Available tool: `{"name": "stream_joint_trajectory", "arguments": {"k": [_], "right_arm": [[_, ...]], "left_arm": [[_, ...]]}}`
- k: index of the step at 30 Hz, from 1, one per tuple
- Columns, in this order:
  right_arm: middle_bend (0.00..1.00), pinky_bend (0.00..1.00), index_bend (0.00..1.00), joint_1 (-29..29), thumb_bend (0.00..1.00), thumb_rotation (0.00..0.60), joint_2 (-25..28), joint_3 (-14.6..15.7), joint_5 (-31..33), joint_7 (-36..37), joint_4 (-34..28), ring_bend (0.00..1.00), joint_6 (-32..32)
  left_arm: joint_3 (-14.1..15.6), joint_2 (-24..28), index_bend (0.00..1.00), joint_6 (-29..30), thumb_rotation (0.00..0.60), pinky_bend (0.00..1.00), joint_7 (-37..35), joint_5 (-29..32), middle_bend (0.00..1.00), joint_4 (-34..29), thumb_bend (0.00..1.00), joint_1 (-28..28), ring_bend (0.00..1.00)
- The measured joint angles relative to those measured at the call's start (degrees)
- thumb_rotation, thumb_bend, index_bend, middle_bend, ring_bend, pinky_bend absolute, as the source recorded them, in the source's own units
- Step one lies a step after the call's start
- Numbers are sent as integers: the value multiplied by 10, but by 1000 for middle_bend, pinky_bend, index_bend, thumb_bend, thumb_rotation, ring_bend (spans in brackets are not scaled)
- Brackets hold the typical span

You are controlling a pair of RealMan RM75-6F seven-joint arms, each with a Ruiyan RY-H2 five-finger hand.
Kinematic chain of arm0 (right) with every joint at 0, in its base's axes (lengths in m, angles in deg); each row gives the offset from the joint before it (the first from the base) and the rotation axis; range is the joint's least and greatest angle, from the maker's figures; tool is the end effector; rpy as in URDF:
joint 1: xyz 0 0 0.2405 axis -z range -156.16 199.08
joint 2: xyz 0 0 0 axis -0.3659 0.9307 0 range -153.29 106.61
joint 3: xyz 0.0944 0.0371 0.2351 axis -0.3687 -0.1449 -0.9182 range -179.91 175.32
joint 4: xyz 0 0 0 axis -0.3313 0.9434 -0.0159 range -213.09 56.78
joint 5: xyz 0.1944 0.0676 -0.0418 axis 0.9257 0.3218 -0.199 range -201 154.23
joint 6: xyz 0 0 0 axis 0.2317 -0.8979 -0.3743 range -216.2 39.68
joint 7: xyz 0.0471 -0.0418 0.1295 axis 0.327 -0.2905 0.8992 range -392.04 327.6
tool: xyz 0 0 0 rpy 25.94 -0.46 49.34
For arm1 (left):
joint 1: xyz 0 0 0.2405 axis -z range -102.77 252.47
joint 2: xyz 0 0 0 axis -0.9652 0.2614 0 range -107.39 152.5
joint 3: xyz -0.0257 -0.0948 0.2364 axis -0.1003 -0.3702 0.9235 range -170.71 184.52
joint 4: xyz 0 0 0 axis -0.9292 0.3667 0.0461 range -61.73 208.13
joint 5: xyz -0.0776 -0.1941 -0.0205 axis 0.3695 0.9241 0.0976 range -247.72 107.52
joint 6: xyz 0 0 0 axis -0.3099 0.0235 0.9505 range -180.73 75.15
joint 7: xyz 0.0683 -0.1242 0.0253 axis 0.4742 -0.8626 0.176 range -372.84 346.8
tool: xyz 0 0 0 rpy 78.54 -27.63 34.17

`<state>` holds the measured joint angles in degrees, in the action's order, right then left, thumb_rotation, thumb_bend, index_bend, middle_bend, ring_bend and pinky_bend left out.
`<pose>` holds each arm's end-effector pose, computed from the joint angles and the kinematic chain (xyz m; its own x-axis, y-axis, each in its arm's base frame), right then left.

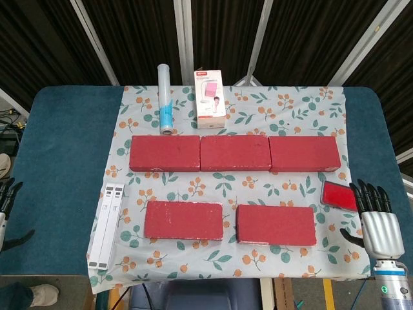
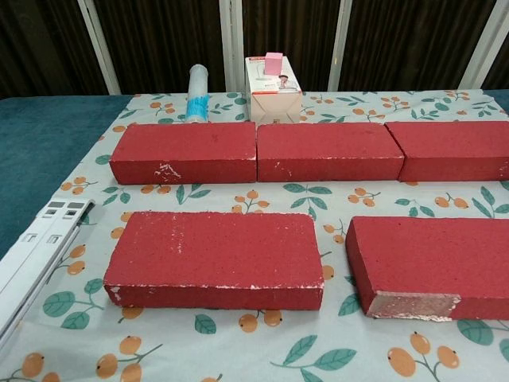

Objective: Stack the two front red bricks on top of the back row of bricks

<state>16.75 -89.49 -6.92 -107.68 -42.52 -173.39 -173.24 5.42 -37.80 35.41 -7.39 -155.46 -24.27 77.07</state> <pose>-0.2996 -0.1855 0.1488 0.4758 0.0158 0.8794 -0.8795 0.0167 0.4756 -0.3064 0.1610 0.1761 0.4642 -0.0048 0.8857 0.8850 0.0422 -0.4636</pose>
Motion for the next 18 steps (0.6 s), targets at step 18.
{"name": "stream_joint_trajectory", "arguments": {"k": [18], "right_arm": [[0,0,0,-1,124,600,12,9,3,21,-25,0,21]], "left_arm": [[-1,-1,57,28,600,133,-5,-15,6,0,0,-11,0]]}}
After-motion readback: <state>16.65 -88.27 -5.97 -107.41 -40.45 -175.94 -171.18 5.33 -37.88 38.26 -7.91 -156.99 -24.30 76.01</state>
